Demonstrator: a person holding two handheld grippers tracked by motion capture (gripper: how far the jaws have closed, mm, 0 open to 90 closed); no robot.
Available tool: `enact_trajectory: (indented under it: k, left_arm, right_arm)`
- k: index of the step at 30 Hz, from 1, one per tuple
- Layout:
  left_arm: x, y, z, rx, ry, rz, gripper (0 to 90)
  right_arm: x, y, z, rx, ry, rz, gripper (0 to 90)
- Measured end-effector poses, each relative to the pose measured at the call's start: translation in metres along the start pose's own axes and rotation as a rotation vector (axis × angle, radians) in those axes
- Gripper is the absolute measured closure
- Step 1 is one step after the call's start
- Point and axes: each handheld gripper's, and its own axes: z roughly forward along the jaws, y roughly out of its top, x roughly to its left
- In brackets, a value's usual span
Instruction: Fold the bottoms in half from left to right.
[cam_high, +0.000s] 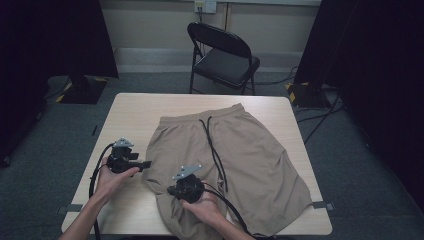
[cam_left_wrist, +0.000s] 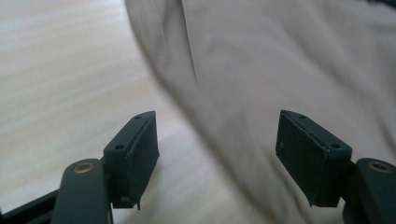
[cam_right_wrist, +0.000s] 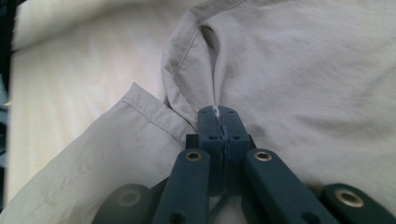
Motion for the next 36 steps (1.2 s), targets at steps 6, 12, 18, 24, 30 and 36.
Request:
enact_trajectory:
  k: [6,12,18,24,30,36]
  left_arm:
    - [0.011,0.017,0.009,-0.024,0.037,-0.033,33.8]
    - [0.038,0.037,0.031,-0.026,0.044,-0.108,33.1]
    - [0.043,0.050,0.060,-0.020,0.039,-0.121,38.0]
    - [0.031,0.062,0.075,-0.020,0.052,-0.061,42.9]
    - [0.035,0.059,0.080,0.007,0.047,-0.062,43.2]
    - [0.032,0.053,0.083,-0.037,0.037,-0.063,50.1]
  right_arm:
    - [0.008,-0.004,-0.001,-0.004,0.027,-0.005,90.0]
    - [0.009,-0.004,-0.001,0.004,0.029,-0.023,89.9]
    - [0.008,-0.004,-0.001,0.003,0.037,-0.025,89.9]
    - [0.008,-0.005,-0.001,-0.003,0.037,-0.034,89.9]
    - [0.008,-0.004,-0.001,0.002,0.039,-0.044,89.9]
    - [0.007,-0.004,-0.001,0.002,0.045,-0.040,89.9]
